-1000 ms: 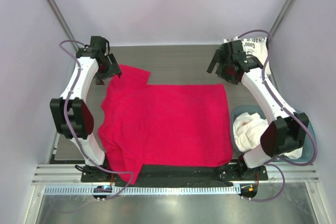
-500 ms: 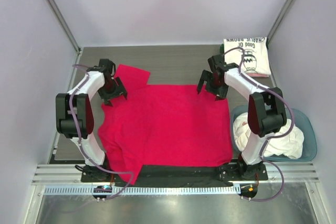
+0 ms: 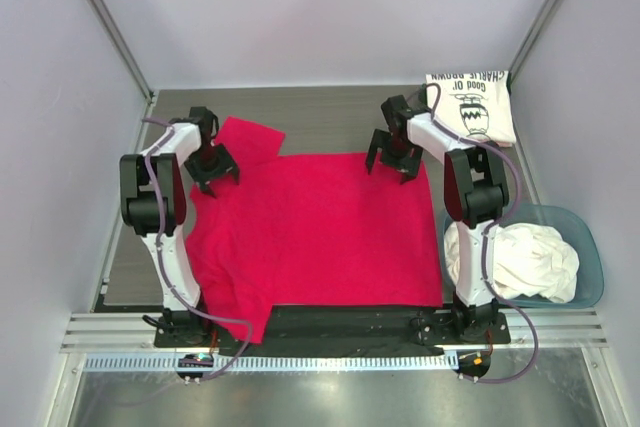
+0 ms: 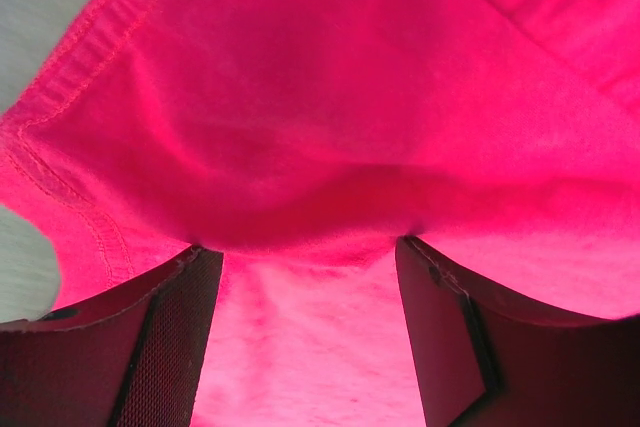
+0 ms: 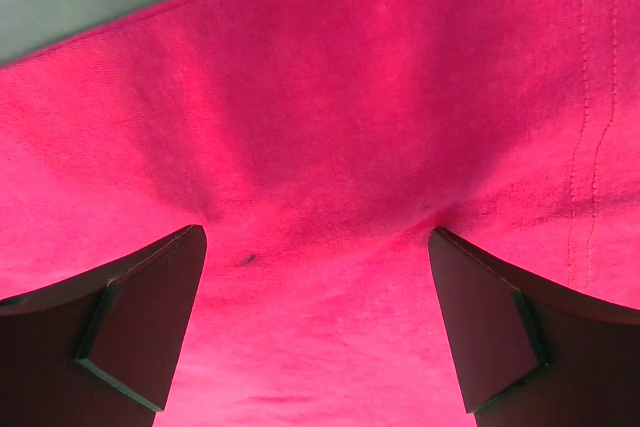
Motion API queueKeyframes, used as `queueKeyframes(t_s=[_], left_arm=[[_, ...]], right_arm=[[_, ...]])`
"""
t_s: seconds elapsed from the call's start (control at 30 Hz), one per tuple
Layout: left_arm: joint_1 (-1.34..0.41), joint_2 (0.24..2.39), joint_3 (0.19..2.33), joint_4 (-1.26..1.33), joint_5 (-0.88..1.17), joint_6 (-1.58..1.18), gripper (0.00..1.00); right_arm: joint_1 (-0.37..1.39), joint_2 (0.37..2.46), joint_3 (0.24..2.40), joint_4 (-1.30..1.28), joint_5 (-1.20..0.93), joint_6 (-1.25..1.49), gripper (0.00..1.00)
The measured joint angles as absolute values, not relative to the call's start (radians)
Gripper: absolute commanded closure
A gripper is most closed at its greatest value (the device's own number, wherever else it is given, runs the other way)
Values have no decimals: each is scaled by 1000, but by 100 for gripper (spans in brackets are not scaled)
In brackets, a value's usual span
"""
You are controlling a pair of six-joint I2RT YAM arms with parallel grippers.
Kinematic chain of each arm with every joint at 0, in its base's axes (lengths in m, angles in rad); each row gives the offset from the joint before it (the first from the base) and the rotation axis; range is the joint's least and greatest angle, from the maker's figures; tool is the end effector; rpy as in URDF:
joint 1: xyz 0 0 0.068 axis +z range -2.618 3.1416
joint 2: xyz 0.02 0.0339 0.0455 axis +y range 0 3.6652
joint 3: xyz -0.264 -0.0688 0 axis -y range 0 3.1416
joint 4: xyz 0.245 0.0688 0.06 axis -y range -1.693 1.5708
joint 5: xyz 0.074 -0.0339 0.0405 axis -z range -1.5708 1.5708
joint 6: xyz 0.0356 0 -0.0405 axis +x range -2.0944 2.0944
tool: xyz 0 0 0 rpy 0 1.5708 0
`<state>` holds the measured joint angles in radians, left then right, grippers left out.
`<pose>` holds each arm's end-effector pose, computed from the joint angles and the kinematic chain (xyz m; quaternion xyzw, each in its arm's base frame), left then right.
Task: Fold and stack the t-shirts
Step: Flatten the tshirt out
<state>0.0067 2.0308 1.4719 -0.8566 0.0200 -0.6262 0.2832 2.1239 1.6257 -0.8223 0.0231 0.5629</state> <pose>0.3937 0.0019 0.1627 -0.3095 0.9477 -0.0331 0.0708 0.4128 0.1193 0.1676 0.1397 0.9822 0.0408 0.1185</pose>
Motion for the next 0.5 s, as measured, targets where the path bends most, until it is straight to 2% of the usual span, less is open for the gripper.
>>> queueKeyframes(t_s=[0.2,0.4,0.5], left_arm=[[39,2203,1744,-949,11,-630,30],[52,2458,2209,-1038,-2,-631,29],[61,2536,2371,-1037,10,-640,27]], right_arm=[[271,2315,1944,-908,23,551,0],[251,2548,2372,-944,-22,552,0],[244,2593,2449,-886,-66,551,0]])
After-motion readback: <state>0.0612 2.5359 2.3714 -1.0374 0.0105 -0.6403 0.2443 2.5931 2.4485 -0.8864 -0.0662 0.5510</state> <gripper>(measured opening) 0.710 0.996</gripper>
